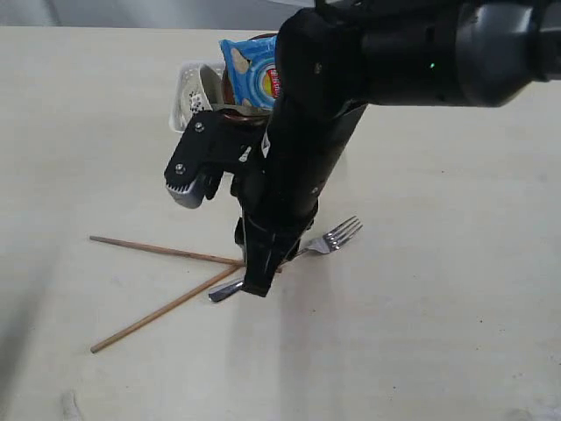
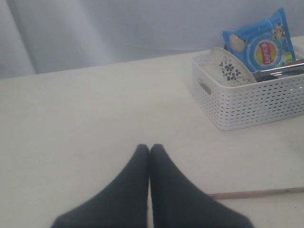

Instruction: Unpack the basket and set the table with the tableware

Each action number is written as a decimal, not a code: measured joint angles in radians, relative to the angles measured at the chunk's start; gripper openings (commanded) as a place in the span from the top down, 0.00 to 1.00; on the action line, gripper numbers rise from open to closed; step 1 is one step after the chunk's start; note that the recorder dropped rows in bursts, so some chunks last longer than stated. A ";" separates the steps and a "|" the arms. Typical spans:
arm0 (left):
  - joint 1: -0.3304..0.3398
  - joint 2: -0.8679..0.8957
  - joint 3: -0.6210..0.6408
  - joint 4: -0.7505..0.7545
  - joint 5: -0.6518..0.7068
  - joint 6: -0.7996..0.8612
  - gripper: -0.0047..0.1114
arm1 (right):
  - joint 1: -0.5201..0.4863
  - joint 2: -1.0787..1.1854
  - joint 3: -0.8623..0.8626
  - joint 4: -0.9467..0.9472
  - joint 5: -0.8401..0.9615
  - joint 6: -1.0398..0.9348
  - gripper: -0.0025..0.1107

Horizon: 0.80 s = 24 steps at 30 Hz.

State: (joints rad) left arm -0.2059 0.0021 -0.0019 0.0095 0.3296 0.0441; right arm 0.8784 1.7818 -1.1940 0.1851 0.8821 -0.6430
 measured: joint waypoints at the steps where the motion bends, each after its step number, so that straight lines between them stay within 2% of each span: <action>1: 0.000 0.000 0.000 0.000 0.000 0.000 0.96 | 0.010 0.005 0.000 -0.021 0.003 0.013 0.63; 4: 0.000 0.000 0.000 0.000 0.000 0.000 0.96 | 0.030 0.032 0.000 -0.111 0.008 0.122 0.64; 7: 0.000 0.000 0.000 0.000 0.000 0.000 0.96 | 0.019 0.065 0.000 -0.231 0.009 0.379 0.67; 9: 0.000 0.000 0.000 0.000 0.000 0.000 0.96 | -0.009 0.073 0.000 -0.244 0.009 0.471 0.68; 11: 0.000 0.000 0.000 0.000 0.000 0.000 0.96 | -0.030 0.073 0.000 -0.208 -0.016 0.470 0.68; 17: 0.000 0.000 0.000 0.000 0.000 0.000 0.96 | -0.033 0.068 -0.022 0.025 -0.080 0.227 0.67; 24: 0.000 0.000 0.000 0.000 0.000 0.000 0.96 | 0.040 0.174 -0.173 -0.049 0.028 0.169 0.67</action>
State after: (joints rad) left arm -0.2059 0.0021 -0.0019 0.0095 0.3296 0.0441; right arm 0.9181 1.9563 -1.3668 0.1364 0.9101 -0.4744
